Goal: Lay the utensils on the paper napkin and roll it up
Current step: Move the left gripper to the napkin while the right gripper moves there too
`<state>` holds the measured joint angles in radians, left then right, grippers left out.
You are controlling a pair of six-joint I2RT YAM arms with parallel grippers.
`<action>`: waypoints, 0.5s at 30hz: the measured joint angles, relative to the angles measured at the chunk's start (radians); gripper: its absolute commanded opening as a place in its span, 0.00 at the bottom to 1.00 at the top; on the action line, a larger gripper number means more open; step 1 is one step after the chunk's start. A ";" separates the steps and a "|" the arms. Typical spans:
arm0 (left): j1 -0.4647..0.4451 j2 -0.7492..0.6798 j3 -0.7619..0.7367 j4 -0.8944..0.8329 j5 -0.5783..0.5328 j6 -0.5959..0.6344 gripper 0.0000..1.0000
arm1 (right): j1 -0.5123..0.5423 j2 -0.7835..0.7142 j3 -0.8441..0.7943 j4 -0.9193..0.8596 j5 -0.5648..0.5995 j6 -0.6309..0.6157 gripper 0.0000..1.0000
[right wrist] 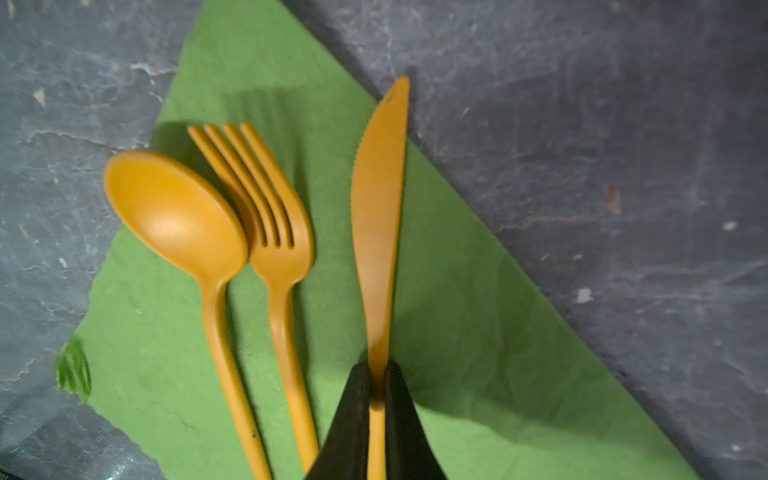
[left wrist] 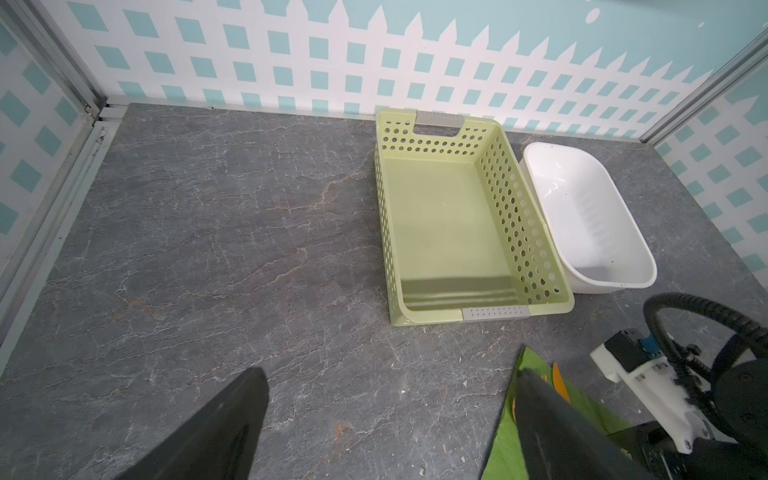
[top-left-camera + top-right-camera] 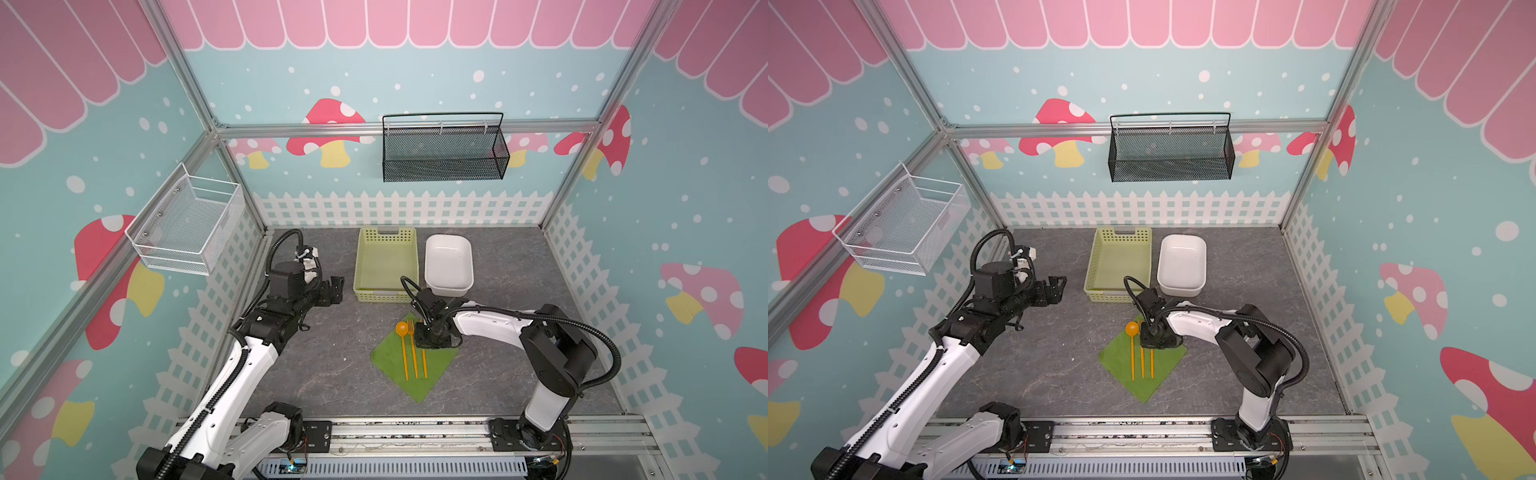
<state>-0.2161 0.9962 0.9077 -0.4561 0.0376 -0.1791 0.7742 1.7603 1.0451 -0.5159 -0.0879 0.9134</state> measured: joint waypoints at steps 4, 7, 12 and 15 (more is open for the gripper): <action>0.000 0.000 0.000 0.000 0.000 0.000 0.94 | 0.000 0.000 0.002 0.000 0.000 -0.001 0.21; 0.000 0.000 0.000 0.000 0.000 0.000 0.94 | 0.000 0.000 0.006 -0.003 0.002 -0.002 0.25; 0.000 0.003 0.000 0.000 0.000 0.000 0.92 | 0.000 -0.013 0.014 -0.019 0.020 -0.005 0.29; -0.003 0.012 0.000 0.000 0.000 0.000 0.90 | 0.000 -0.045 0.014 -0.026 0.030 -0.015 0.31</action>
<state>-0.2188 1.0080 0.9077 -0.4557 0.0372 -0.1795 0.7742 1.7149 1.0588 -0.5419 -0.0578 0.8982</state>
